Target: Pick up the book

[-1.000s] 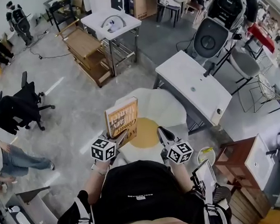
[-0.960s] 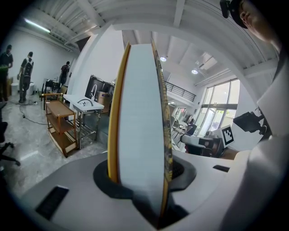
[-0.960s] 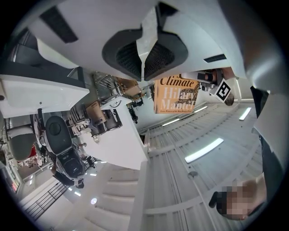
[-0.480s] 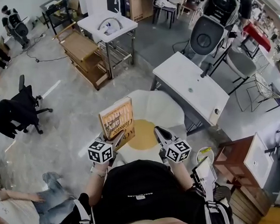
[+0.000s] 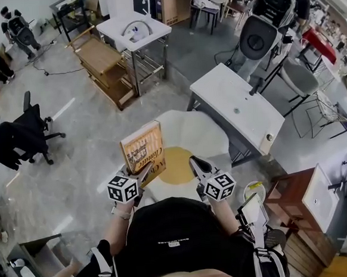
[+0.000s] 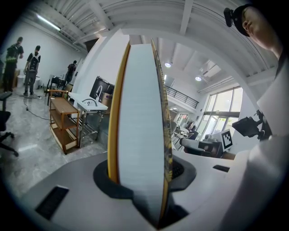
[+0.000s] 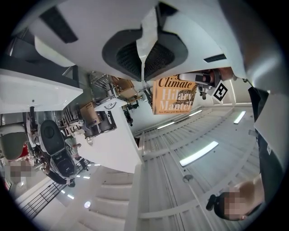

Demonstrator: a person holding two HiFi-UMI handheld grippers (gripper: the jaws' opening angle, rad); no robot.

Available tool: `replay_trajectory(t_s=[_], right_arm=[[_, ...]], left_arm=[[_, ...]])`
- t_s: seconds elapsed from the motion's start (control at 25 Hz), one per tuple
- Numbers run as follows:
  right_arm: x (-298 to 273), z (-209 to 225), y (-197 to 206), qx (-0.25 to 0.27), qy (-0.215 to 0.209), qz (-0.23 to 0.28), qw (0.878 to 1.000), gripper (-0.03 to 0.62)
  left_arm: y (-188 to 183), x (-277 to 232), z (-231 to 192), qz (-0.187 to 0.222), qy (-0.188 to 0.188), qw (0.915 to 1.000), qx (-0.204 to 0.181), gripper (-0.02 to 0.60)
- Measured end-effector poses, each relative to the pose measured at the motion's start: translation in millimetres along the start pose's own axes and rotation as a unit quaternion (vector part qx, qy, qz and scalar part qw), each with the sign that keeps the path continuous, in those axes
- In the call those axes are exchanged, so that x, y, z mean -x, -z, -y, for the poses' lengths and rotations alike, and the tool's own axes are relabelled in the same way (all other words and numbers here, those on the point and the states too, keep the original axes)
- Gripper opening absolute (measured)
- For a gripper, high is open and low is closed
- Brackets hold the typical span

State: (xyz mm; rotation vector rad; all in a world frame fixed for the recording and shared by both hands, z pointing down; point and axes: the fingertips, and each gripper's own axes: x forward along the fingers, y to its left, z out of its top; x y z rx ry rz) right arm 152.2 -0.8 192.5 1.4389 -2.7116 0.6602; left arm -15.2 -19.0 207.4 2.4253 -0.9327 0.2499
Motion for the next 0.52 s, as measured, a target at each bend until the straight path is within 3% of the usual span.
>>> replay_trajectory(t_s=[0.52], right_arm=[[9, 4, 9, -0.004, 0.004, -0.005, 1.000, 0.035]], left_arm=[[12, 2, 1, -0.004, -0.004, 0.9999, 0.011, 0.155]])
